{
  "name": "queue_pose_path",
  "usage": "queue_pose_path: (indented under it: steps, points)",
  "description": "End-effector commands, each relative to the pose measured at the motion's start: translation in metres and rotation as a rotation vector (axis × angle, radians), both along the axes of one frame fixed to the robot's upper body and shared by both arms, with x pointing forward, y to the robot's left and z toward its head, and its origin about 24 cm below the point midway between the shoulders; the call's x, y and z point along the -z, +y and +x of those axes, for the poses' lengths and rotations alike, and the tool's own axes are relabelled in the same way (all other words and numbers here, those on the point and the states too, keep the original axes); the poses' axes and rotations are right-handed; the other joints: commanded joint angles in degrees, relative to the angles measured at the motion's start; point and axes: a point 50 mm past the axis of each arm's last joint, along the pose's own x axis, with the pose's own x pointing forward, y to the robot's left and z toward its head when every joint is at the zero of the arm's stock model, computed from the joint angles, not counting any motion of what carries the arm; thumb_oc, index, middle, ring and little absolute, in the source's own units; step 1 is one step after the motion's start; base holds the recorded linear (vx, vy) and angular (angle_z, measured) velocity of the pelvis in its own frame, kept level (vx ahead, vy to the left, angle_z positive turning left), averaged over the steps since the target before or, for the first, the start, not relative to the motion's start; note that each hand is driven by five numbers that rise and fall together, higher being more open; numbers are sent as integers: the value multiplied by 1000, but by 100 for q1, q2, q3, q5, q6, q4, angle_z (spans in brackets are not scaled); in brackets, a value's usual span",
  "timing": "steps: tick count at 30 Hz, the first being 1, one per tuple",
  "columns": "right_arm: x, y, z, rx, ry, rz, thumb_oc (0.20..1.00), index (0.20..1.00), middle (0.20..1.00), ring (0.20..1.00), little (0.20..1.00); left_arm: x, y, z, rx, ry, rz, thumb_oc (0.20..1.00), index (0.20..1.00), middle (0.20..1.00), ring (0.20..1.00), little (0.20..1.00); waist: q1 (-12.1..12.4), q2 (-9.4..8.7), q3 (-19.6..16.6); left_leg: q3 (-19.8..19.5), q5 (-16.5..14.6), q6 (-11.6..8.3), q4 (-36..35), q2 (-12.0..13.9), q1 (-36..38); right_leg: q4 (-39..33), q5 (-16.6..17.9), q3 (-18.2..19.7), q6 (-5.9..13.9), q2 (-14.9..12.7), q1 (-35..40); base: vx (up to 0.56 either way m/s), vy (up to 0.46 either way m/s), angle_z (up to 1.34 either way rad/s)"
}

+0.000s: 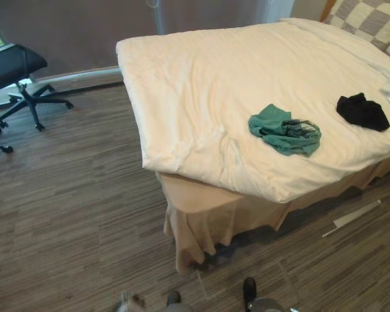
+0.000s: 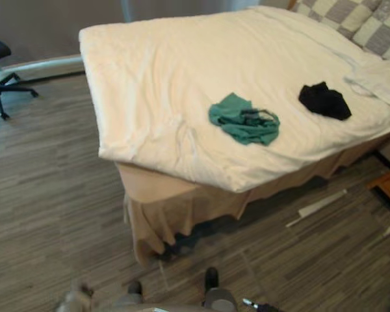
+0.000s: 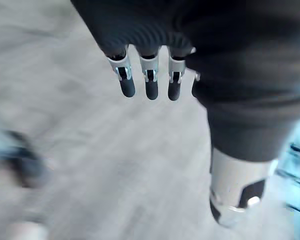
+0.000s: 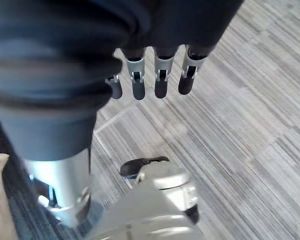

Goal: Tidy up the quilt and then pick up the clothes from the bed and put them into the laundry hamper.

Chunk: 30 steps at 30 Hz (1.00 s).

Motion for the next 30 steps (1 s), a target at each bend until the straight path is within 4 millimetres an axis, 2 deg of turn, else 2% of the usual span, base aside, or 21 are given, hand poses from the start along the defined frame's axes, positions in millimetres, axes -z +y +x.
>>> queue_pose_path:
  steps: [1,3,4,5,8,10,11,15,17,19,21,23,26,27,30]
  points:
    - [-2,-14,-18,-86,57,3,1000,1000,1000,1000,1000,-62,43,41,145,34,462,1000,1000,1000,1000,1000,-356,277,-212,-233,541,-46,147,352,-322,656,-111,177,251,-28,-356,5,34,-38]
    - [-4,-18,-14,-106,38,-10,1000,1000,1000,1000,1000,-117,61,72,250,-33,725,1000,1000,1000,1000,1000,-481,359,-99,-105,539,-58,135,338,-428,693,-86,267,272,-36,-574,-67,4,-34]
    - [-5,-20,-13,-104,31,-17,1000,1000,1000,1000,1000,-129,64,78,255,-53,763,1000,1000,1000,1000,1000,-513,374,-67,-81,538,-60,140,337,-456,703,-77,289,276,-34,-626,-103,-24,-37]
    - [-9,-32,-6,-80,4,-49,1000,1000,1000,1000,1000,-175,73,99,334,-98,964,1000,1000,1000,1000,1000,-661,444,56,30,549,-71,142,335,-554,727,-27,378,288,-16,-821,-70,-19,-31]
    - [-15,-46,2,-83,-15,-76,1000,1000,1000,1000,1000,-221,76,120,376,-146,1105,1000,1000,1000,1000,1000,-865,556,182,150,567,-86,117,317,-623,751,8,511,293,9,-1008,-31,-5,-24]
    - [-20,-56,9,-104,-31,-83,1000,1000,1000,1000,1000,-248,68,136,422,-171,1214,1000,1000,1000,1000,1000,-1049,663,291,260,571,-91,94,300,-647,810,21,648,292,33,-1176,27,16,-46]
    - [-22,-59,12,-128,-40,-79,1000,1000,1000,1000,1000,-256,62,144,452,-173,1246,1000,1000,1000,1000,1000,-1151,718,344,320,577,-95,86,289,-666,859,22,729,292,48,-1283,53,30,-46]
    - [-31,-67,39,-222,-117,-117,1000,1000,1000,1000,1000,-272,48,169,468,-116,1297,1000,1000,1000,1000,1000,-1524,826,627,559,617,-138,164,280,-936,1166,30,1042,268,156,-1887,-6,36,-49]
    - [-35,-69,52,-226,-164,-123,1000,1000,1000,1000,1000,-270,51,176,447,-34,1239,1000,1000,1000,1000,1000,-1669,801,789,628,659,-159,261,283,-1154,1307,43,1159,235,248,-2164,-58,-14,-56]
    - [-37,-65,66,-231,-214,-118,1000,1000,1000,1000,1000,-259,58,179,444,88,1123,1000,1000,1000,1000,1000,-1780,762,978,665,724,-191,398,304,-1378,1403,45,1227,188,326,-2371,-60,-56,-50]
    - [-40,-54,85,-275,-267,-127,1000,1000,1000,1000,1000,-231,65,172,417,331,980,1000,1000,1000,1000,1000,-1886,746,1197,666,796,-211,531,334,-1559,1534,-6,1237,147,361,-2550,-32,-17,-41]
    - [-43,-50,95,-293,-290,-134,1000,1000,1000,1000,1000,-222,66,167,404,423,959,1000,1000,1000,1000,1000,-1908,736,1254,689,847,-221,556,359,-1649,1557,13,1263,115,394,-2642,-18,13,-20]
    - [-48,-50,106,-279,-330,-137,1000,1000,1000,1000,1000,-218,72,156,290,582,987,1000,1000,1000,1000,1000,-1967,685,1353,694,879,-229,602,369,-1787,1629,-14,1286,93,436,-2765,-11,17,3]
    - [-49,-50,106,-277,-333,-137,1000,1000,1000,1000,1000,-219,72,156,283,588,990,1000,1000,1000,1000,1000,-1969,680,1357,696,881,-230,604,371,-1796,1631,-12,1286,91,439,-2774,-22,21,17]
    - [-51,-48,113,-265,-367,-116,1000,1000,1000,1000,1000,-232,81,147,159,691,1056,1000,1000,1000,1000,1000,-1936,538,1401,732,886,-248,616,409,-1980,1589,52,1253,66,482,-2900,-36,-35,6]
